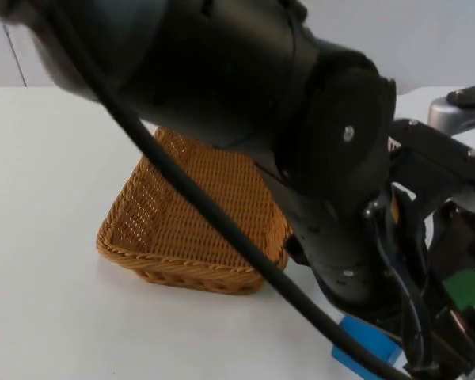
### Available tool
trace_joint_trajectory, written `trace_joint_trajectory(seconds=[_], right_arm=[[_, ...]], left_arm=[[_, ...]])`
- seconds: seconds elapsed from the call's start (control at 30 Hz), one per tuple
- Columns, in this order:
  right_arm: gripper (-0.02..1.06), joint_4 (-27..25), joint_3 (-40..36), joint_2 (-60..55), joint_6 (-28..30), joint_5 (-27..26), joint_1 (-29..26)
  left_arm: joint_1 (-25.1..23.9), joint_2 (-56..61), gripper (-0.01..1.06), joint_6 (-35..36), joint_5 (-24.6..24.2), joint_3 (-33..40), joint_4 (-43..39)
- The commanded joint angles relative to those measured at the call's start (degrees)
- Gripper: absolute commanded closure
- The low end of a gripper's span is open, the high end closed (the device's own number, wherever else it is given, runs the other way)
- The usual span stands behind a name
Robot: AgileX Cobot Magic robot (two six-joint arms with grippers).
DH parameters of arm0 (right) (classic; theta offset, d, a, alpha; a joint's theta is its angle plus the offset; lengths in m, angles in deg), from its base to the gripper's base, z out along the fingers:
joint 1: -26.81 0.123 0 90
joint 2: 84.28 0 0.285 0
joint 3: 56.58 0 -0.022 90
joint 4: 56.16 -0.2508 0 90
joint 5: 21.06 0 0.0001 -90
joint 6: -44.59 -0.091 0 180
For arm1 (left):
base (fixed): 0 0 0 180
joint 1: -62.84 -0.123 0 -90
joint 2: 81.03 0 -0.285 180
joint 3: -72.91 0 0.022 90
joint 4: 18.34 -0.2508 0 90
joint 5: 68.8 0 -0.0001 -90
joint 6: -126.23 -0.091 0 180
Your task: Pick up one cube with each hand and place exactly two cubes into the same basket, leaving the remaining cube outside.
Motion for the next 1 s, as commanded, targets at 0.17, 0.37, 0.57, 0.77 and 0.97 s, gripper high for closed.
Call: trace_joint_trajectory(seconds=[0.17,0.37,0.57,0.77,0.97], right_arm=[[0.00,0.1,0.4,-2.5,0.4,-2.3,0.1],[0.00,0.0,0.4,-4.7,0.5,-3.5,0.1],[0.00,0.0,0.4,-6.1,0.5,-4.9,0.1],[0.00,0.0,0.4,-7.1,0.5,-6.9,0.1],[0.00,0.2,0.4,-9.5,0.5,-7.3,0.1]], left_arm=[[0.4,-3.5,0.03,0.4,4.5,-0.7,0.8],[0.4,-5.2,0.03,0.4,6.6,-0.7,0.6],[0.1,-6.9,0.03,0.4,8.4,-0.7,0.4],[0.0,-8.6,0.03,0.4,9.9,-0.7,-1.0],[0.0,-8.6,0.03,0.4,12.4,-0.7,-2.2]])
